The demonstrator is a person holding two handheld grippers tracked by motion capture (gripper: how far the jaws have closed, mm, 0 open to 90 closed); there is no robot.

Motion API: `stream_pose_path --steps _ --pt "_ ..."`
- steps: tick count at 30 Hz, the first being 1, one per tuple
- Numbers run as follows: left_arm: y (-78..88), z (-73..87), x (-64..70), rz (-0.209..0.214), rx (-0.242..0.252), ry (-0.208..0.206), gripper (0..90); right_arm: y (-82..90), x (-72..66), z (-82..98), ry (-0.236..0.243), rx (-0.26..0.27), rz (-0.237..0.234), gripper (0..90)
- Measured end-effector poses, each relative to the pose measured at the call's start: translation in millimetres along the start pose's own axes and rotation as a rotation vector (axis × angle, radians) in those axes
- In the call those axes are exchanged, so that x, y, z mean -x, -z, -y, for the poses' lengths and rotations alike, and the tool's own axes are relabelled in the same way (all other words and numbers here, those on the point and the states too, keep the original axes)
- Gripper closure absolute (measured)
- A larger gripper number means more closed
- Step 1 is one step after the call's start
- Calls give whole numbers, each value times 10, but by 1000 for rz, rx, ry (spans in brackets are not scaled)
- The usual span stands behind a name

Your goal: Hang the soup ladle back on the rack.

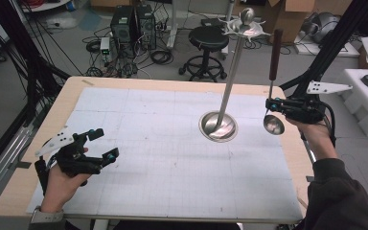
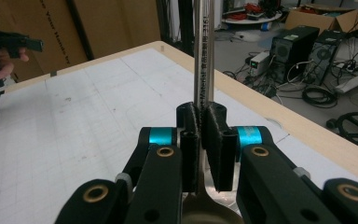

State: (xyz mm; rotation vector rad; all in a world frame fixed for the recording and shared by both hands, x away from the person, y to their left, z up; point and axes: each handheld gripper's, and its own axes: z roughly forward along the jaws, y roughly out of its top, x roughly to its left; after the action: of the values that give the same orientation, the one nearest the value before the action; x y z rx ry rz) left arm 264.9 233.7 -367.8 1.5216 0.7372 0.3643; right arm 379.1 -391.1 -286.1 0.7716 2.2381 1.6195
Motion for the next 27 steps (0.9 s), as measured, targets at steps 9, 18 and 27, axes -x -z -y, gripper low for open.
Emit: stream_pose_path --steps 9,18,27 --pt "3 2 -7 0 2 4 18 -50 6 -49 8 3 -14 842" --pt "19 -8 -9 1 4 1 19 -120 -18 -91 10 -10 -12 842" --pt "21 -10 -9 -1 4 -3 19 -137 -35 -95 16 -3 -10 842"
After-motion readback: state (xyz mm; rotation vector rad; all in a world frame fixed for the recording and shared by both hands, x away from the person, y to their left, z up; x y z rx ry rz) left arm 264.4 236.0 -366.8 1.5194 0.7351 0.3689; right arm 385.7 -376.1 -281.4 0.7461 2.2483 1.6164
